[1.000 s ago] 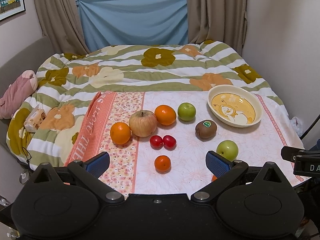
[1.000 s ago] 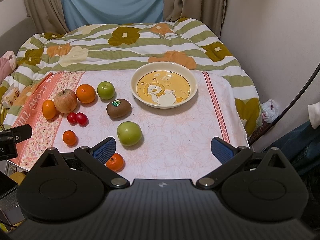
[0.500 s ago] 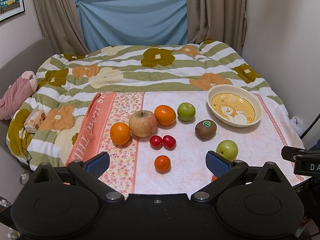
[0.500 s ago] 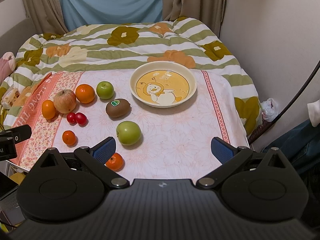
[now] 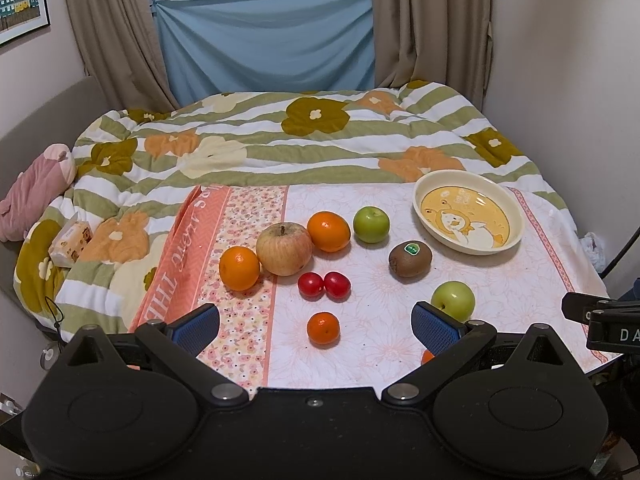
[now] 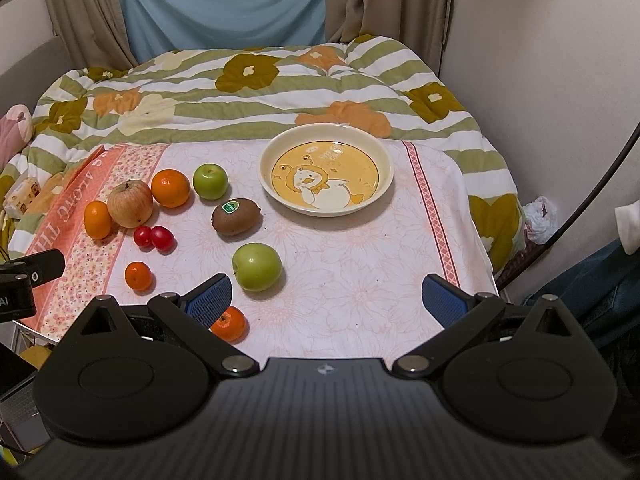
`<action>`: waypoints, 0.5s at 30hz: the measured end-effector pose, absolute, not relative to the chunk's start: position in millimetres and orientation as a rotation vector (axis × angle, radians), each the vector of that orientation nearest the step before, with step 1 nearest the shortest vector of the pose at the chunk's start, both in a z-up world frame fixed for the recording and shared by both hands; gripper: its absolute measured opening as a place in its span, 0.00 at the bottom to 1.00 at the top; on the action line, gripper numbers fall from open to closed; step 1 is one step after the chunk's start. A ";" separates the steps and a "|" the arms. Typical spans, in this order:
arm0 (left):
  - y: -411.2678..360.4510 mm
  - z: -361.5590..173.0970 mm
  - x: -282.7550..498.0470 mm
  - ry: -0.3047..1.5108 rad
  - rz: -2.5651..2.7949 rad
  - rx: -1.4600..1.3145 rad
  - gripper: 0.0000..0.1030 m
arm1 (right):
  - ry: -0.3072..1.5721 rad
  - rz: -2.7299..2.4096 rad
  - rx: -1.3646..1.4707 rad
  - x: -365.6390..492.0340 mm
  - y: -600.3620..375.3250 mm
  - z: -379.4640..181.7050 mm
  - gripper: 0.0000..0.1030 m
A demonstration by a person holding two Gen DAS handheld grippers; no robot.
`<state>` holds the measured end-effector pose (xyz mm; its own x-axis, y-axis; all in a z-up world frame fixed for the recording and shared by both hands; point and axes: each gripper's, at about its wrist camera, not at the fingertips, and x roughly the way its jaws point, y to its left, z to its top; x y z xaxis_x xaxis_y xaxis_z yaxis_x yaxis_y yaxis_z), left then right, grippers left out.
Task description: Organize fruits
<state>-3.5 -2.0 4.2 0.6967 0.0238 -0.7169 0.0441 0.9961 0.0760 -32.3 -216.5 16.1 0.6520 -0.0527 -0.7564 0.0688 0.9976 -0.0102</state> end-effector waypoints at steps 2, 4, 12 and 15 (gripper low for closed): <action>-3.3 4.2 -4.3 0.798 -0.012 0.090 1.00 | 0.861 -0.072 0.013 -31.9 -216.1 15.5 1.00; -4.5 4.6 -4.6 0.796 -0.011 0.092 1.00 | 0.861 -0.069 0.013 -32.0 -216.3 15.0 1.00; -8.9 7.2 -6.2 0.791 -0.004 0.100 1.00 | 0.851 -0.072 0.035 -32.7 -221.5 14.7 1.00; -9.5 9.3 -8.3 0.780 -0.028 0.088 1.00 | 0.838 -0.068 0.011 -35.7 -220.5 17.1 1.00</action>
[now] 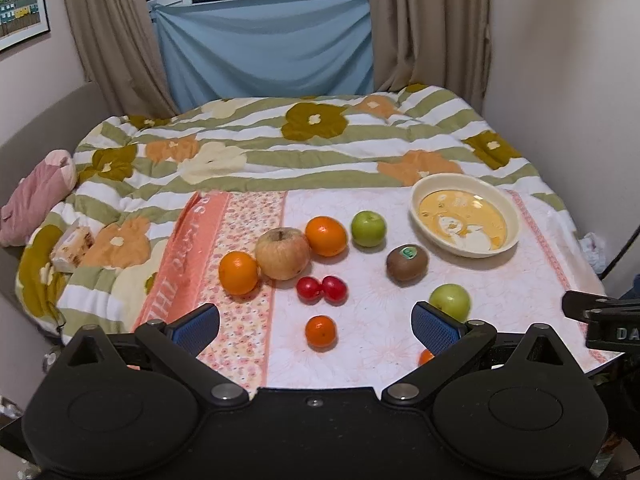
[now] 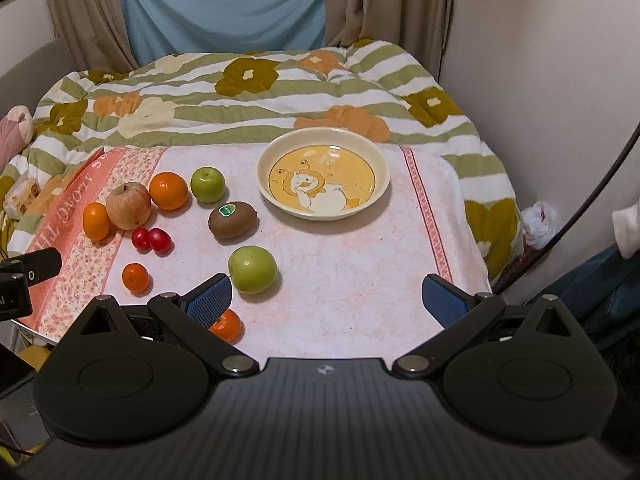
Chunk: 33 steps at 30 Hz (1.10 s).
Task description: Organize fruits
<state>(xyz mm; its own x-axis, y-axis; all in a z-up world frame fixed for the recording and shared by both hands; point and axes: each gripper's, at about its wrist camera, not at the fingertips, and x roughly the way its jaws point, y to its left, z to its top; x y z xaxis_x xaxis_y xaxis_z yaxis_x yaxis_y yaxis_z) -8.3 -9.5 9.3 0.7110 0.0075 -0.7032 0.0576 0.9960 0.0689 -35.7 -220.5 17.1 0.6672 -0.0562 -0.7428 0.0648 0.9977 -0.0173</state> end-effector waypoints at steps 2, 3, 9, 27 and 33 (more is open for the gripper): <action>-6.7 13.4 -8.8 0.776 -0.050 0.048 1.00 | 0.832 -0.060 -0.006 -35.7 -218.3 19.3 1.00; -6.0 15.9 -9.1 0.772 -0.054 0.038 1.00 | 0.827 -0.045 -0.012 -35.8 -217.3 21.4 1.00; -7.5 22.1 -11.9 0.715 0.034 0.089 1.00 | 0.795 0.064 -0.098 -30.8 -207.7 27.2 1.00; 74.3 -16.4 37.3 0.721 0.087 0.195 1.00 | 0.801 0.227 -0.080 47.8 -139.2 10.8 1.00; 101.2 -40.8 78.6 0.754 -0.070 0.296 0.96 | 0.845 0.241 0.048 83.8 -106.2 -9.1 1.00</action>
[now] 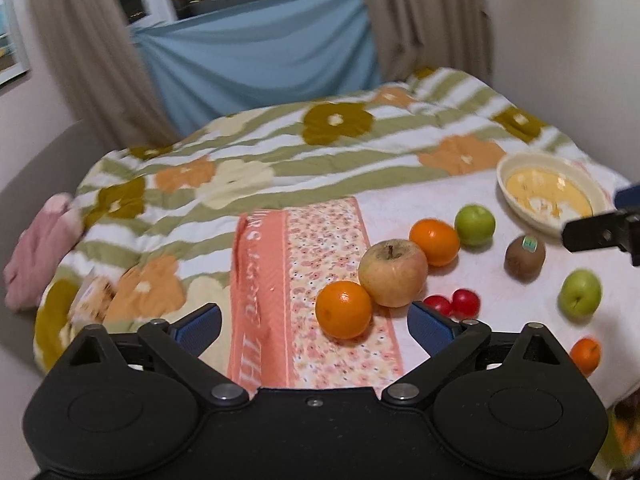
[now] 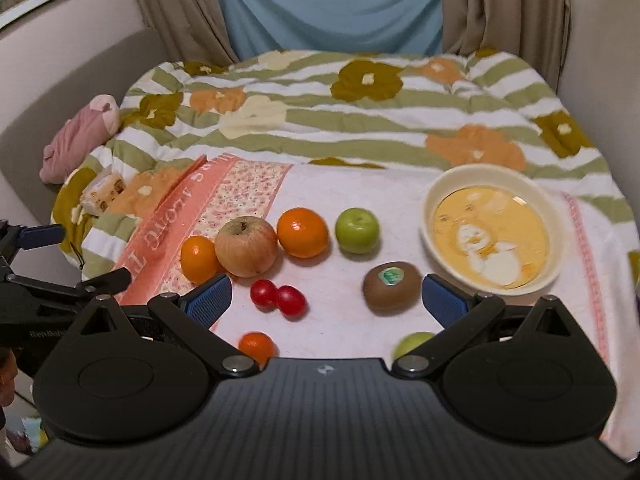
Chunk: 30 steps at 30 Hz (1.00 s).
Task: Organize fruits
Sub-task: 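Grasp the orange with the left tool while the right tool grasps the red apple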
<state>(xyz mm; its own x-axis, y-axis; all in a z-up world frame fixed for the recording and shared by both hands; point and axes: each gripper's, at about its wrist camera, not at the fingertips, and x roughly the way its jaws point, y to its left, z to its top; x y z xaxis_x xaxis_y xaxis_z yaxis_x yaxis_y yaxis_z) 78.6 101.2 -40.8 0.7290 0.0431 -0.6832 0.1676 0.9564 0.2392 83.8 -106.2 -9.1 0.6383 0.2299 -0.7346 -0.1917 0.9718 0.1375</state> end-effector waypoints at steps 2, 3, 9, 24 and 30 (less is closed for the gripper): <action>108.8 -50.4 91.8 0.767 -0.126 0.319 0.95 | 0.854 0.219 0.024 94.7 -90.7 -18.1 1.00; 111.2 -54.2 96.8 0.775 -0.150 0.329 0.94 | 0.857 0.207 0.023 100.2 -83.5 -22.7 1.00; 120.9 -84.1 132.5 0.816 -0.315 0.420 0.89 | 0.895 0.163 0.061 125.5 -53.6 -46.7 1.00; 126.0 -133.5 178.3 0.897 -0.558 0.463 0.73 | 0.966 0.114 0.080 168.1 -5.0 -89.5 1.00; 126.8 -142.4 185.5 0.930 -0.590 0.449 0.63 | 0.980 0.123 0.094 178.9 5.6 -96.0 1.00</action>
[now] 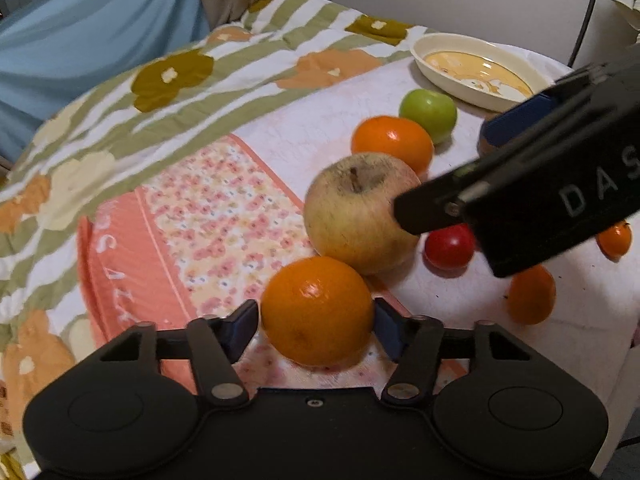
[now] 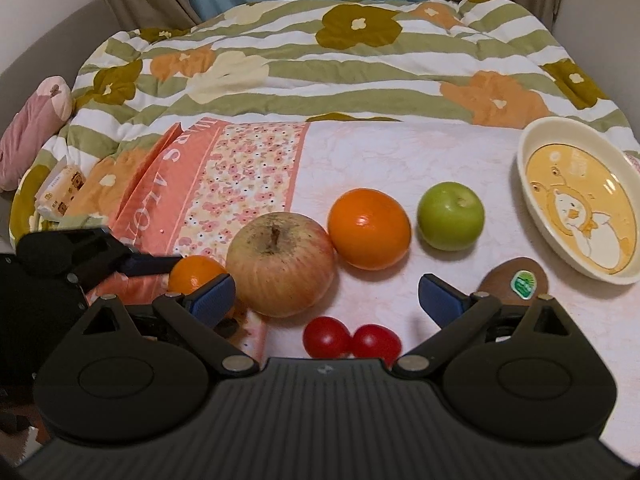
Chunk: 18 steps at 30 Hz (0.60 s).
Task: Organize fruits
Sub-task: 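Grasp the orange with the left tool while the right tool grasps the red apple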
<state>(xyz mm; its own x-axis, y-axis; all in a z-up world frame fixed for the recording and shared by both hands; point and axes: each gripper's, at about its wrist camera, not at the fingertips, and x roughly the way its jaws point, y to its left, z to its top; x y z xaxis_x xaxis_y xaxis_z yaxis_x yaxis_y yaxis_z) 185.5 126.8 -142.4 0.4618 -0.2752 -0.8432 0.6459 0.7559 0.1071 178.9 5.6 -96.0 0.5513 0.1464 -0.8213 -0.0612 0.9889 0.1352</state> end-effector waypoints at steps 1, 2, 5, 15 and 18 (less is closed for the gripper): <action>127.6 -142.8 185.7 0.928 -0.592 0.444 0.63 | 0.980 0.126 0.098 180.2 6.7 -96.6 1.00; 127.7 -142.7 185.6 0.928 -0.593 0.443 0.62 | 0.982 0.129 0.100 182.6 7.9 -97.4 1.00; 129.4 -142.1 185.7 0.929 -0.589 0.428 0.62 | 0.987 0.137 0.102 188.4 12.7 -100.8 1.00; 131.5 -141.1 173.0 0.922 -0.560 0.454 0.62 | 1.011 0.169 0.088 208.2 30.6 -115.4 0.96; 132.7 -141.4 171.3 0.919 -0.554 0.458 0.62 | 1.017 0.171 0.060 208.8 36.7 -116.3 0.92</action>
<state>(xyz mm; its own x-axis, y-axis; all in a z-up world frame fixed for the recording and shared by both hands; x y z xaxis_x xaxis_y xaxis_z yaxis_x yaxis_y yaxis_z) 171.3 132.7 -141.4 0.4866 -0.2488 -0.8375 0.6241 0.7698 0.1339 208.8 36.7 -116.3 0.5141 0.1700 -0.8407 -0.1146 0.9850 0.1291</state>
